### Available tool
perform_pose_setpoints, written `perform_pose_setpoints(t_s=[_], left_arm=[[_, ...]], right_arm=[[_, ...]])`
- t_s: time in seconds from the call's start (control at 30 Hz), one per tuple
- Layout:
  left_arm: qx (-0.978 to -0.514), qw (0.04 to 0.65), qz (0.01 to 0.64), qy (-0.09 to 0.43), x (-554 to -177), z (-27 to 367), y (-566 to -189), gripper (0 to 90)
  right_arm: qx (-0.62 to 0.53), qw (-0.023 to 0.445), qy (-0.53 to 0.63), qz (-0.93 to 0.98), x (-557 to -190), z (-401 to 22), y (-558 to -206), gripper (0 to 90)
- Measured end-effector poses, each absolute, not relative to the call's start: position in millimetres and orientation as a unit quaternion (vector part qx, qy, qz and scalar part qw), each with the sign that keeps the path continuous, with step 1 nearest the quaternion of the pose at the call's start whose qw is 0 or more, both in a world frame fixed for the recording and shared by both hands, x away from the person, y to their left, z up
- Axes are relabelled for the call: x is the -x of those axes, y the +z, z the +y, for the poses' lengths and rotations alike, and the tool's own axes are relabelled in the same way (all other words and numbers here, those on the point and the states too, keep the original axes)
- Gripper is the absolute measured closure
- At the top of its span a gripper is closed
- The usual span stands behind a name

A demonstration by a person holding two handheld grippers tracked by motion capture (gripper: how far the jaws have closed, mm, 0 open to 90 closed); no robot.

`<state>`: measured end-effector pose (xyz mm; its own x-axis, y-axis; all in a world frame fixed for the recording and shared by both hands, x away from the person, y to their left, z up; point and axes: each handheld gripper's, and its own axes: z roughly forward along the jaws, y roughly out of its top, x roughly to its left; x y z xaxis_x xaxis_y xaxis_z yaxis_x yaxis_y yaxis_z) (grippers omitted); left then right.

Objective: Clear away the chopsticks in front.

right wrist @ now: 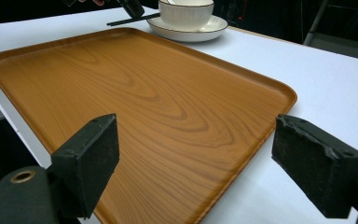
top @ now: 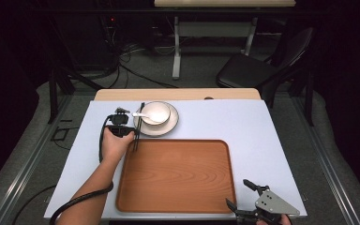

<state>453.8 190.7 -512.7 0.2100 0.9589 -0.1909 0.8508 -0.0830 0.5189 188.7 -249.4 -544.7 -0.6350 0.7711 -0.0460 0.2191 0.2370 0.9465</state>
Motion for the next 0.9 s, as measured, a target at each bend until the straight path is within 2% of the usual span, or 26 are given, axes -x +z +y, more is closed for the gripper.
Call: perform_pose_setpoints(t_s=[0.5, 0.7, 0.9], left_arm=[[-0.717, 0.25, 0.645, 0.084, -462.5, 188.4, -517.9, 78.3], [-0.71, 0.252, 0.654, 0.076, -463.9, 189.4, -517.3, 84.3], [-0.706, 0.253, 0.656, 0.083, -463.2, 189.8, -517.7, 85.8]], right_arm=[[-0.335, 0.265, 0.52, 0.74, -188.5, -249.7, -544.7, 14.4], [-0.335, 0.264, 0.521, 0.739, -188.6, -250.1, -544.7, 14.4], [-0.335, 0.264, 0.521, 0.739, -188.7, -250.1, -544.8, 14.4]])
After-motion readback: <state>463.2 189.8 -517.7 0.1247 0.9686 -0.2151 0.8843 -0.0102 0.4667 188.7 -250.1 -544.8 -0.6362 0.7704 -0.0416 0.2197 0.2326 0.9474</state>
